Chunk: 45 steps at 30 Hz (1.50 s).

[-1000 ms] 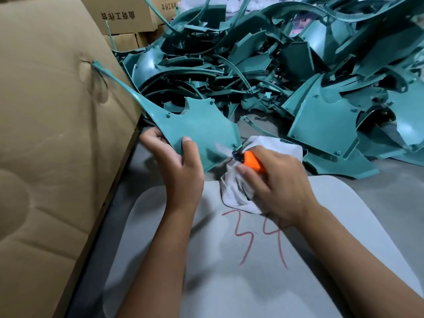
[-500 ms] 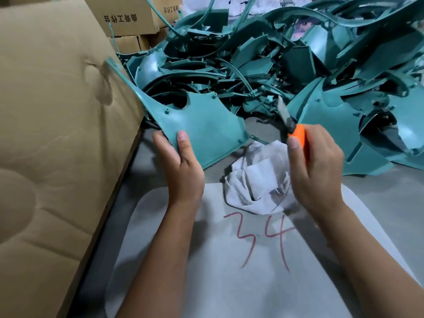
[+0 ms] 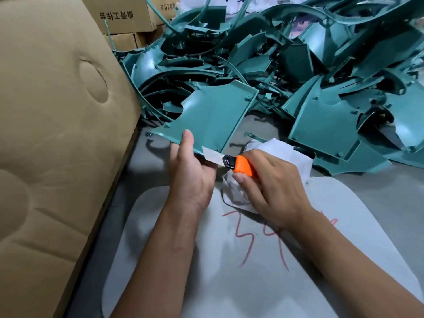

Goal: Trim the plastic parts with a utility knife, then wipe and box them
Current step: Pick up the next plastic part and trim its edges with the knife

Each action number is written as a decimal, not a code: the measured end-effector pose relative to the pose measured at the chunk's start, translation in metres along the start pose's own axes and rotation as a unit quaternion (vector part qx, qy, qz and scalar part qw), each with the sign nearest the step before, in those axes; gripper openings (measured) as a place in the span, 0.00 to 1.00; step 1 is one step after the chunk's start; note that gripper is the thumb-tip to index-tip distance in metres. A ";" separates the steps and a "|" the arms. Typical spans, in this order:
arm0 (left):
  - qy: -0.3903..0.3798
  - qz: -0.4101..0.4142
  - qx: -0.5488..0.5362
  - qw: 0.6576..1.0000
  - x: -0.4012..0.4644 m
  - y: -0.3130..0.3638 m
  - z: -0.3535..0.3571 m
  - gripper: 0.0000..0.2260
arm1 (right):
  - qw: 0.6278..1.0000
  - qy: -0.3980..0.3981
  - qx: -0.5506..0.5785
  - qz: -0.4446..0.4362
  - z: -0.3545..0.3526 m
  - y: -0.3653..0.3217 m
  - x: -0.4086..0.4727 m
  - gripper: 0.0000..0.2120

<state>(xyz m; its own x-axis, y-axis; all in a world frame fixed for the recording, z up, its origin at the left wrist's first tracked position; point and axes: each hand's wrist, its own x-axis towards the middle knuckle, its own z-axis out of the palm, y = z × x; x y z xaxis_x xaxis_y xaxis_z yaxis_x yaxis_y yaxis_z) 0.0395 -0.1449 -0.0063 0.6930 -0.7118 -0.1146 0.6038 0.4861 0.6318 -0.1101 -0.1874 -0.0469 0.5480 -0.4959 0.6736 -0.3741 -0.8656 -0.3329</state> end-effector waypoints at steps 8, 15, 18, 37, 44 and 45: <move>0.004 0.040 0.018 0.999 0.013 0.001 -0.011 0.07 | 1.000 0.020 0.006 0.006 -0.003 0.008 0.000 0.17; -0.011 0.044 0.036 0.998 0.015 -0.004 -0.014 0.13 | 1.000 -0.001 -0.031 0.003 -0.004 0.011 -0.001 0.17; -0.015 0.049 0.040 0.998 0.017 -0.004 -0.015 0.15 | 0.999 -0.001 -0.037 0.003 -0.004 0.012 -0.001 0.17; -0.053 0.078 0.079 0.992 0.017 -0.005 -0.018 0.13 | 1.000 0.003 0.001 0.008 -0.006 0.018 -0.001 0.16; -0.056 0.052 0.087 0.993 0.016 -0.002 -0.020 0.10 | 0.999 0.023 -0.023 0.018 -0.009 0.018 0.000 0.15; -0.057 0.050 0.089 0.993 0.016 -0.001 -0.021 0.10 | 0.999 0.029 -0.019 0.026 -0.009 0.020 0.000 0.15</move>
<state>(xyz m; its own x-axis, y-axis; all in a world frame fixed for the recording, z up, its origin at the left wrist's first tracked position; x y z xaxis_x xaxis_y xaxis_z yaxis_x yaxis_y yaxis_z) 0.0584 -0.1462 -0.0245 0.6906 -0.7223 0.0375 0.4480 0.4679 0.7618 -0.1244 -0.2042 -0.0474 0.4836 -0.5338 0.6937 -0.4287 -0.8354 -0.3440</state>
